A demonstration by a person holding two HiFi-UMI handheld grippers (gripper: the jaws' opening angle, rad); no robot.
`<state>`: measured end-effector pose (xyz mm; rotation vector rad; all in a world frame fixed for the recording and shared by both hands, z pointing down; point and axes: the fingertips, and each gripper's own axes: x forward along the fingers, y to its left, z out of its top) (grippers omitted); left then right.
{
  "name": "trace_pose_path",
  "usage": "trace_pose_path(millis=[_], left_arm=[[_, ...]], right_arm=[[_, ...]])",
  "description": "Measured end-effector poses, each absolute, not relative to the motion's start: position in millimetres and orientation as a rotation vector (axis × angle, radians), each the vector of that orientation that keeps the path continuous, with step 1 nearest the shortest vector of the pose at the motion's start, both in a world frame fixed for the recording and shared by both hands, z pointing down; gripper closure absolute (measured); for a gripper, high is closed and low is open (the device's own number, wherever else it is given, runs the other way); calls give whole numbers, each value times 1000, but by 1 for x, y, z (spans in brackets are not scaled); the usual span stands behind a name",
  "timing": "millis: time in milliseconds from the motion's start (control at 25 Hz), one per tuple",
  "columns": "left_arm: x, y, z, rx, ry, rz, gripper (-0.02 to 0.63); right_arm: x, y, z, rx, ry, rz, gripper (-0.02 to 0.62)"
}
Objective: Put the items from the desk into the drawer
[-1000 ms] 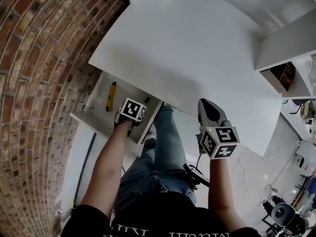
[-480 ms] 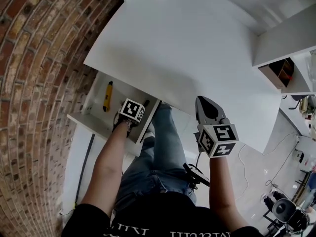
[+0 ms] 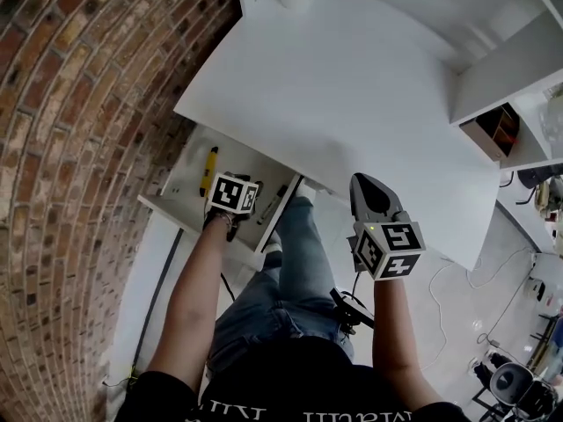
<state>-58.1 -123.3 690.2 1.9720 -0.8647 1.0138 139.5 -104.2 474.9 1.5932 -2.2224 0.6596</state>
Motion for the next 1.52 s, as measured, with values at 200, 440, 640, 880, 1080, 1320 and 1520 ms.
trace_pose_path(millis=[200,440,640,880,1080,1320,1520], left_arm=[[-78,-129,637,2082,-973,900,459],[-106,-141,559,2251,-1138,790,459],[-136,-149,490,2362,-1304,690,459],[-159,-151,418,2477,-1438,529,459],[-170,-143,363,2561,-1534,388,459],[-182,-131,322,2609,-1618,292,459],[-187,-124,302,2618,-1677,211,459]], right_arm=[[127,-99,452,1629,-2273,605,589],[109,-93,425,1622,-2334,555,589],[93,-91,398,1577,-2378,461,589],[80,-92,365,1578,-2414,346,589],[72,-89,345,1597,-2430,307,589],[62,-84,326,1604,-2427,273,589],[60,-85,319,1584,-2421,254,589]])
